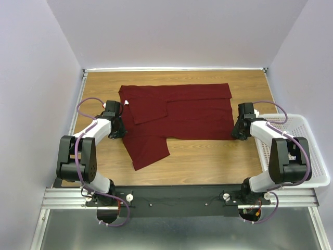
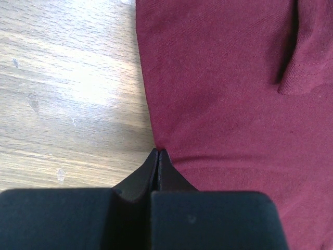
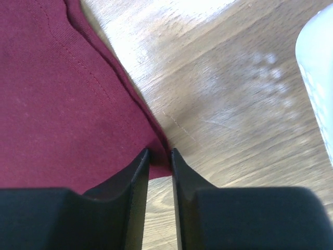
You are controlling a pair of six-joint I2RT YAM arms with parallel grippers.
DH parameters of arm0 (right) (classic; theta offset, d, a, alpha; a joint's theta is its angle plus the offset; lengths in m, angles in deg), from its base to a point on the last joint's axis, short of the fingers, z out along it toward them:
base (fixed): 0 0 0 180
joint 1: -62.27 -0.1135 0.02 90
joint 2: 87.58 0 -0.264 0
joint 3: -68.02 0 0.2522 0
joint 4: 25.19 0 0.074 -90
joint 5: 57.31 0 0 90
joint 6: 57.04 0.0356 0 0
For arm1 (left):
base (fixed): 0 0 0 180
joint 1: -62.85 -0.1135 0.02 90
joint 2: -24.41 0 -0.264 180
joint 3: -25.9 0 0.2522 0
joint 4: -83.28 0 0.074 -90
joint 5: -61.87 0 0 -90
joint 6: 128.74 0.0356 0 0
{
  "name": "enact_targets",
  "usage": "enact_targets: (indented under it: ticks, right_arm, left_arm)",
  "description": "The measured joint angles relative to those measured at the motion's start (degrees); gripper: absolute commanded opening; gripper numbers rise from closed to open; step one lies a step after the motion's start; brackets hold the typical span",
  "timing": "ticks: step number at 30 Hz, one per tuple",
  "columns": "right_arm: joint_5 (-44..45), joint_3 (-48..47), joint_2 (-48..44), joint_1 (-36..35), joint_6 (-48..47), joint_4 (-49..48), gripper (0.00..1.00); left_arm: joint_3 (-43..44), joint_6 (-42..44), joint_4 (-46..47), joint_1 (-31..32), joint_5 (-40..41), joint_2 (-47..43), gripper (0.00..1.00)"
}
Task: Fold and stack the t-shirts
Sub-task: Fold the tshirt
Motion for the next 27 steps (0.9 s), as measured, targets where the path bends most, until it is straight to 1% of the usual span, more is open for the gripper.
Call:
enact_targets:
  ticks: [3, 5, 10, 16, 24, 27]
  right_arm:
    - [-0.42, 0.42, -0.37, 0.00, 0.11, -0.39, 0.17]
    - [-0.92, 0.63, -0.61, 0.04, 0.20, -0.39, 0.01]
    - [-1.09, 0.74, -1.11, 0.13, -0.09, 0.04, 0.01]
    - [-1.14, -0.55, -1.75, 0.20, -0.79, 2.80, 0.01]
    - [-1.49, -8.79, -0.44, 0.20, -2.67, 5.90, 0.01]
    - [-1.64, -12.85, 2.36, 0.20, -3.19, 6.62, 0.01]
  left_arm:
    - [0.02, 0.02, -0.02, 0.00, -0.02, 0.00, 0.00]
    - [0.00, 0.02, -0.04, 0.00, -0.02, -0.07, 0.00]
    - [0.09, 0.24, -0.44, 0.00, -0.02, -0.72, 0.00]
    - [0.96, 0.79, -1.70, -0.04, -0.07, -2.21, 0.00]
    - [6.97, 1.51, -3.58, -0.66, -1.01, -2.12, 0.00]
    - [9.75, 1.64, -3.87, -0.90, -1.33, -1.03, 0.00]
